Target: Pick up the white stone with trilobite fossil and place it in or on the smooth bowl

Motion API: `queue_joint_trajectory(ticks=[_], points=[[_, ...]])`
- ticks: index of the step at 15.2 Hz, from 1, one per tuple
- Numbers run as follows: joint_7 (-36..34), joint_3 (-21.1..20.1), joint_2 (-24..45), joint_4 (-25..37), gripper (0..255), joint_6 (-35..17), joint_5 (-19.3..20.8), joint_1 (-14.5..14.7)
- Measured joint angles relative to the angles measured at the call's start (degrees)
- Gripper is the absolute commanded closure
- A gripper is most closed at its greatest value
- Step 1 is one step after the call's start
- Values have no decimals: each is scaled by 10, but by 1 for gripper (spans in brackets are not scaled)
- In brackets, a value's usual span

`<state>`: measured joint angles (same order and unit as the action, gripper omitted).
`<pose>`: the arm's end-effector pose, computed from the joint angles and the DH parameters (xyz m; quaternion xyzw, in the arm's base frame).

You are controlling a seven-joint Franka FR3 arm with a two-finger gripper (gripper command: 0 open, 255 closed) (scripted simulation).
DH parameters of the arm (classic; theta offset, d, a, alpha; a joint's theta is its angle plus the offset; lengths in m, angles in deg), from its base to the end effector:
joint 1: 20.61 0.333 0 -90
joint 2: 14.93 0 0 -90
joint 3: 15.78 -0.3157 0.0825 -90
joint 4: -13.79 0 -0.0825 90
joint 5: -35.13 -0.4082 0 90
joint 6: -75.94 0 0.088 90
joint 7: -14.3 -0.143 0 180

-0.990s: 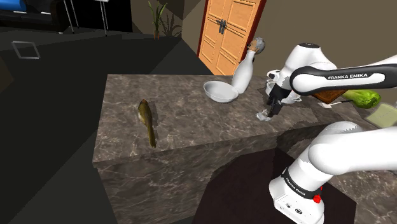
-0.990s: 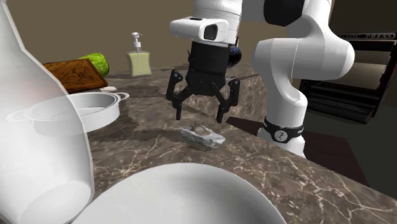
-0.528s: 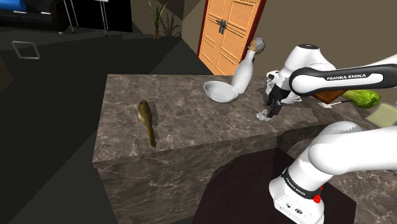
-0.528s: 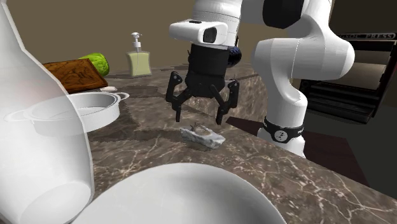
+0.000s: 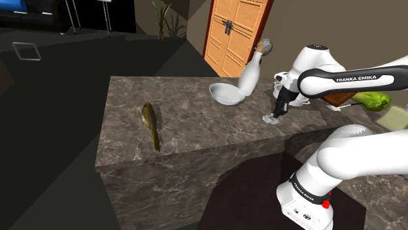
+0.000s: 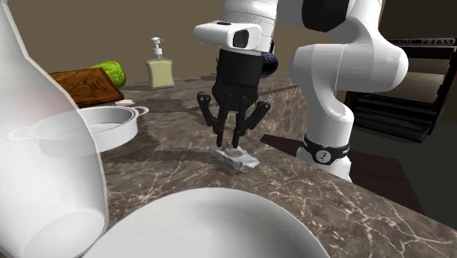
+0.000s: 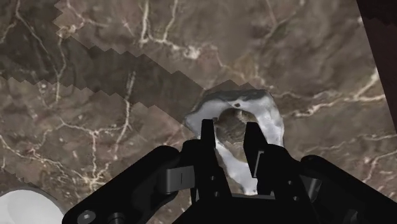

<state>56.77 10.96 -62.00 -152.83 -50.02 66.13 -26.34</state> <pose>0.2860 -0.1667 0.3249 0.9524 0.2952 0.0116 0.0756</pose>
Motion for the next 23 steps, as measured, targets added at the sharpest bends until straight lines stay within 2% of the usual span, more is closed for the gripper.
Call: queue_joint_trajectory(ticks=[4,5,7,10,11,17,23], points=[[1,-4,-6,5,255,11,-4,2],[1,-4,-6,5,0,11,-4,2],[3,3,-15,2,0,10,-16,6],[0,34,-48,-12,0,-3,-76,27],[-2,41,-50,-16,0,-10,-84,31],[-4,67,-4,-38,0,-82,-80,42],[-4,71,6,-42,0,-96,-77,43]])
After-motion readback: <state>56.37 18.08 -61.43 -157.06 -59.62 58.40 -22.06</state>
